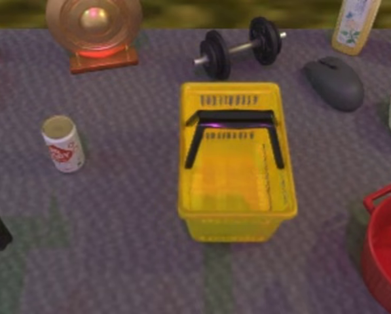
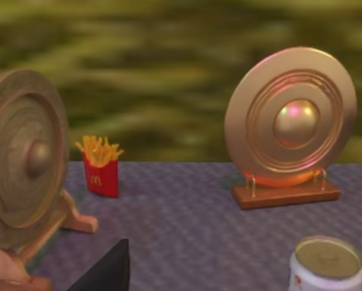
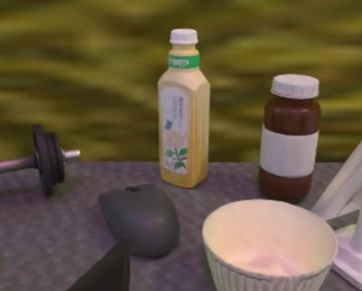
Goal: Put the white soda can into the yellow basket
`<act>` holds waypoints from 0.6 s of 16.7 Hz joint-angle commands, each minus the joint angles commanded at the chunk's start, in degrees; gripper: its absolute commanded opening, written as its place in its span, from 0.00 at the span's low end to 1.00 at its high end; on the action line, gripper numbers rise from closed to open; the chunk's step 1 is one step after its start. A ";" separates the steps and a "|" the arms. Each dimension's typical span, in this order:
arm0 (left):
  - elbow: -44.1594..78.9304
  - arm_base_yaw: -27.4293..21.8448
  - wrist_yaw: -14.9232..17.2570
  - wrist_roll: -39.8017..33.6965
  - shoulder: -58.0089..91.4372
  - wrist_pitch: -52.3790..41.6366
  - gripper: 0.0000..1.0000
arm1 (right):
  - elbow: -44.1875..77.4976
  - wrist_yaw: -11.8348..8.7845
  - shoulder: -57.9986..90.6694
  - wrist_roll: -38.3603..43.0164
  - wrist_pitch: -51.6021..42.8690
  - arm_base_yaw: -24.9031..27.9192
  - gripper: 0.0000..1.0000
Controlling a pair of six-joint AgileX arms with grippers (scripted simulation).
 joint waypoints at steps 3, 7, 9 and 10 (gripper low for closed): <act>0.55 -0.10 0.06 0.21 0.57 -0.36 1.00 | 0.00 0.00 0.00 0.00 0.00 0.00 1.00; 8.29 -1.09 0.37 3.16 8.87 -5.59 1.00 | 0.00 0.00 0.00 0.00 0.00 0.00 1.00; 14.99 -1.73 0.43 5.66 16.61 -10.13 1.00 | 0.00 0.00 0.00 0.00 0.00 0.00 1.00; 18.88 -2.08 0.43 7.11 21.33 -12.78 1.00 | 0.00 0.00 0.00 0.00 0.00 0.00 1.00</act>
